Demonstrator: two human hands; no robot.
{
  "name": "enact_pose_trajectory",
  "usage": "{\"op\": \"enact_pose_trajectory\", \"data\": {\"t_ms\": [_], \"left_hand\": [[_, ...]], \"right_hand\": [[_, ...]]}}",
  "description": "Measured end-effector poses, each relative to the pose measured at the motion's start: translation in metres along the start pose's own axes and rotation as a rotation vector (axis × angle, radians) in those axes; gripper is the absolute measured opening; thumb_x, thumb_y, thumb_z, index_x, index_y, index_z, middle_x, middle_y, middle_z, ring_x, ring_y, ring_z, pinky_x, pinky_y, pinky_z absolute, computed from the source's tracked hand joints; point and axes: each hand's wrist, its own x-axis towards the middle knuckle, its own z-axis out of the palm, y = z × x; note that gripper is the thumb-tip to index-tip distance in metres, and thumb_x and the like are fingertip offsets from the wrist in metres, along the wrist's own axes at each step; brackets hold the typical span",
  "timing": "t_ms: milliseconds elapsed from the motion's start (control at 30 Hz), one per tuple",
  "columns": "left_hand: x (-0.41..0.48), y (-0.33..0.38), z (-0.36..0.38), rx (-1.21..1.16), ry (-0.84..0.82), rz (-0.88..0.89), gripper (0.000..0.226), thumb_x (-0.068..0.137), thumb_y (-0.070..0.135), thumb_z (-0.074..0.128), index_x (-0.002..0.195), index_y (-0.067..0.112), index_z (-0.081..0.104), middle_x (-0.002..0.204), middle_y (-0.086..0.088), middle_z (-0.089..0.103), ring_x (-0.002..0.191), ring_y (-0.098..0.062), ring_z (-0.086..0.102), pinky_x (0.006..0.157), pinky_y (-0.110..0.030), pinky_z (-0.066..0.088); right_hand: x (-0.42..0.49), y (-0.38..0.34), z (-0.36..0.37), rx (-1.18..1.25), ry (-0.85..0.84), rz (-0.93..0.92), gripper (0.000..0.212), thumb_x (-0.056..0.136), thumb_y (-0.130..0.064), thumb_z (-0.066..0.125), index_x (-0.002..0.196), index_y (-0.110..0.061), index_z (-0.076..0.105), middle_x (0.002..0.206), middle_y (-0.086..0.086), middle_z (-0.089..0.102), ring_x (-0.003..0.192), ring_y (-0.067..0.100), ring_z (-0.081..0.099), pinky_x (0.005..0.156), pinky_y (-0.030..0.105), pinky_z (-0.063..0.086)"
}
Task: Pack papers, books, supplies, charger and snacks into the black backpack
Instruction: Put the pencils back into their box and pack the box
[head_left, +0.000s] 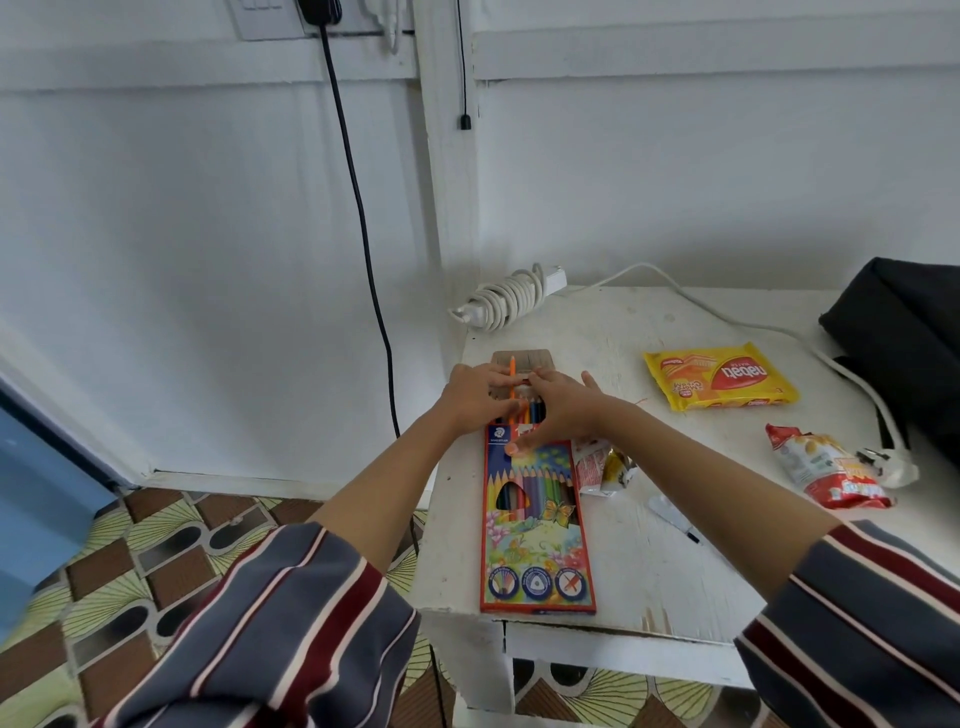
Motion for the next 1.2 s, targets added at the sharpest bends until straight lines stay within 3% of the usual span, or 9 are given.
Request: {"op": "enact_pose_trajectory", "data": {"t_ms": [200, 333, 400, 533, 667, 767, 900, 1067, 1200], "left_hand": [[-0.002, 0.003, 0.004, 0.053, 0.153, 0.008, 0.031, 0.090, 0.032, 0.057, 0.117, 0.019, 0.065, 0.119, -0.004, 0.057, 0.115, -0.025, 0.037, 0.092, -0.032, 0.032], [0.004, -0.003, 0.006, 0.102, -0.004, 0.022, 0.051, 0.094, 0.033, 0.050, 0.142, 0.020, 0.036, 0.153, -0.003, 0.024, 0.139, -0.028, 0.015, 0.112, -0.035, 0.013], [0.004, -0.007, 0.005, 0.158, -0.117, 0.018, 0.054, 0.097, 0.035, 0.043, 0.146, 0.021, 0.026, 0.157, 0.001, 0.014, 0.143, -0.026, 0.008, 0.115, -0.037, 0.005], [0.000, -0.010, -0.002, 0.157, -0.090, 0.077, 0.050, 0.093, 0.039, 0.050, 0.140, 0.024, 0.041, 0.149, 0.002, 0.036, 0.138, -0.024, 0.026, 0.112, -0.037, 0.014], [-0.002, -0.013, -0.004, 0.159, 0.035, 0.182, 0.036, 0.086, 0.038, 0.063, 0.113, 0.015, 0.068, 0.126, -0.003, 0.060, 0.118, -0.018, 0.050, 0.101, -0.031, 0.029], [-0.005, -0.012, -0.002, 0.042, 0.106, 0.148, 0.048, 0.077, 0.041, 0.067, 0.115, 0.012, 0.064, 0.120, -0.006, 0.059, 0.111, -0.020, 0.050, 0.095, -0.030, 0.036], [-0.007, -0.008, 0.001, 0.028, -0.043, 0.115, 0.061, 0.081, 0.046, 0.055, 0.136, 0.022, 0.047, 0.145, -0.004, 0.042, 0.134, -0.019, 0.033, 0.110, -0.036, 0.024], [-0.012, -0.004, -0.001, -0.031, 0.065, 0.134, 0.030, 0.087, 0.023, 0.061, 0.113, 0.010, 0.067, 0.125, -0.009, 0.058, 0.113, -0.018, 0.052, 0.090, -0.022, 0.036], [-0.014, 0.001, -0.006, -0.041, 0.121, 0.138, 0.020, 0.087, 0.019, 0.061, 0.092, 0.003, 0.072, 0.100, -0.011, 0.067, 0.091, -0.021, 0.060, 0.082, -0.034, 0.048]], "right_hand": [[0.000, -0.001, -0.001, 0.016, 0.006, -0.010, 0.108, 0.069, -0.066, 0.064, 0.149, -0.016, 0.012, 0.158, 0.005, 0.004, 0.146, 0.020, 0.002, 0.115, 0.051, -0.007], [0.002, 0.000, 0.000, 0.010, -0.002, -0.004, 0.111, 0.069, -0.068, 0.064, 0.149, -0.014, 0.010, 0.158, 0.006, 0.004, 0.146, 0.021, 0.002, 0.115, 0.051, -0.006], [0.003, 0.000, 0.000, 0.006, -0.003, -0.003, 0.111, 0.068, -0.068, 0.064, 0.149, -0.014, 0.009, 0.158, 0.006, 0.003, 0.146, 0.021, 0.002, 0.115, 0.050, -0.006], [0.004, 0.000, 0.000, 0.007, -0.004, 0.001, 0.110, 0.068, -0.067, 0.064, 0.149, -0.015, 0.011, 0.158, 0.006, 0.005, 0.145, 0.023, 0.005, 0.115, 0.051, -0.005], [0.006, 0.000, 0.000, -0.004, -0.007, 0.009, 0.111, 0.068, -0.068, 0.065, 0.149, -0.014, 0.011, 0.158, 0.006, 0.005, 0.145, 0.023, 0.005, 0.115, 0.051, -0.004], [0.005, 0.000, 0.000, 0.003, -0.012, 0.006, 0.111, 0.068, -0.067, 0.065, 0.149, -0.013, 0.010, 0.158, 0.006, 0.003, 0.145, 0.023, 0.003, 0.115, 0.050, -0.005], [0.002, -0.001, -0.001, 0.013, -0.011, 0.003, 0.111, 0.069, -0.067, 0.064, 0.149, -0.014, 0.010, 0.158, 0.006, 0.003, 0.145, 0.023, 0.003, 0.115, 0.050, -0.006], [0.002, -0.002, -0.002, 0.009, -0.008, 0.008, 0.110, 0.070, -0.066, 0.065, 0.149, -0.013, 0.011, 0.158, 0.007, 0.004, 0.145, 0.024, 0.006, 0.116, 0.050, -0.003], [0.001, -0.004, -0.003, 0.018, -0.019, -0.002, 0.104, 0.073, -0.062, 0.064, 0.148, -0.011, 0.013, 0.158, 0.007, 0.006, 0.145, 0.025, 0.009, 0.117, 0.048, 0.003]]}}
